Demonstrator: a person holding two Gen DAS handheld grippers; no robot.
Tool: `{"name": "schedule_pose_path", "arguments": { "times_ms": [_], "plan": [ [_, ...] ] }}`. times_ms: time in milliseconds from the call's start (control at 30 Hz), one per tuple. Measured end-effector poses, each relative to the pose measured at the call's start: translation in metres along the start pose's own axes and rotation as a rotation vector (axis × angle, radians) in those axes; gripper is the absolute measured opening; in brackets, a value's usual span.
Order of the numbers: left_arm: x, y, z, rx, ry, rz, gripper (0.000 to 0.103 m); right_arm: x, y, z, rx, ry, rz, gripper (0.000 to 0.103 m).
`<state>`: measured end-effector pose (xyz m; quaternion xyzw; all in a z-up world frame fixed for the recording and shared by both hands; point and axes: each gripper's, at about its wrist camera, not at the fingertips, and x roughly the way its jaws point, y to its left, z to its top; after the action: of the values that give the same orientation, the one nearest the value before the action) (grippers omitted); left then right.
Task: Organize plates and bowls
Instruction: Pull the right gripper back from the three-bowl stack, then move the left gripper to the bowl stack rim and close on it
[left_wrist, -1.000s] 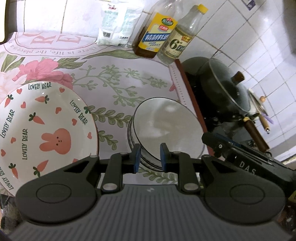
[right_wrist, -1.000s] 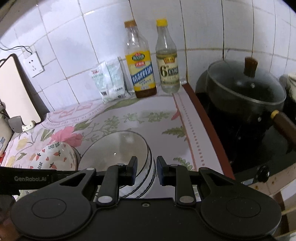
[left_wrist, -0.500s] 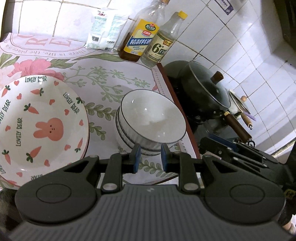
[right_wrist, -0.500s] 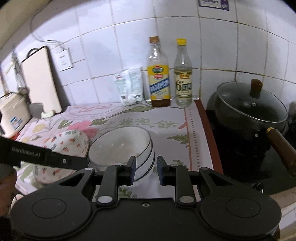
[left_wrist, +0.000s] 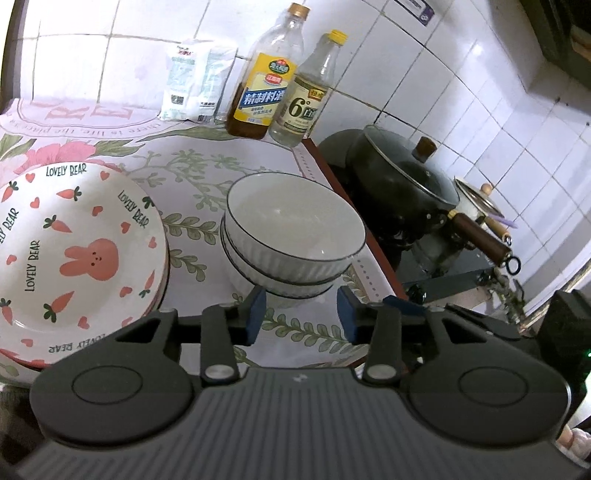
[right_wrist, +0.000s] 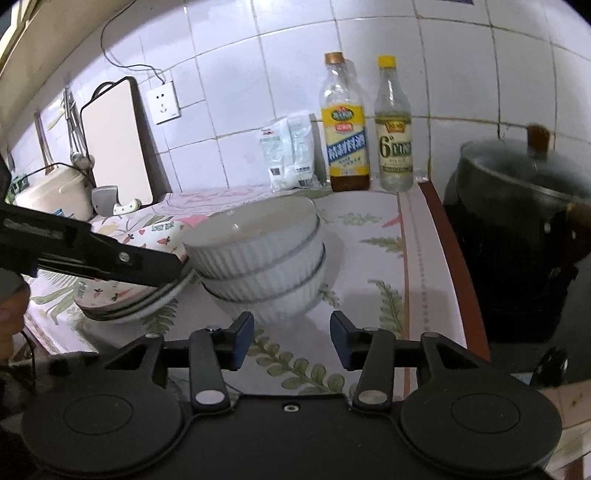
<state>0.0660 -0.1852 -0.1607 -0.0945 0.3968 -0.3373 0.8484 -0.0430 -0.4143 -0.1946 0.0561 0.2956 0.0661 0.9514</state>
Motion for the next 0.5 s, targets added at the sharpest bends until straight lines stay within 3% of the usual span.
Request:
{"name": "schedule_pose_path", "arguments": {
  "times_ms": [167, 300, 500],
  "plan": [
    [0.006, -0.003, -0.007, 0.002, 0.008, 0.008, 0.051, 0.007, -0.008, -0.018, 0.002, -0.025, 0.007, 0.06],
    [0.006, -0.002, -0.01, -0.009, -0.013, 0.012, 0.059, 0.012, -0.01, -0.025, -0.02, -0.039, 0.034, 0.073],
    [0.001, 0.0, -0.004, -0.048, -0.065, -0.011, 0.071, 0.023, -0.007, -0.026, -0.108, -0.033, 0.058, 0.073]
  ]
}}
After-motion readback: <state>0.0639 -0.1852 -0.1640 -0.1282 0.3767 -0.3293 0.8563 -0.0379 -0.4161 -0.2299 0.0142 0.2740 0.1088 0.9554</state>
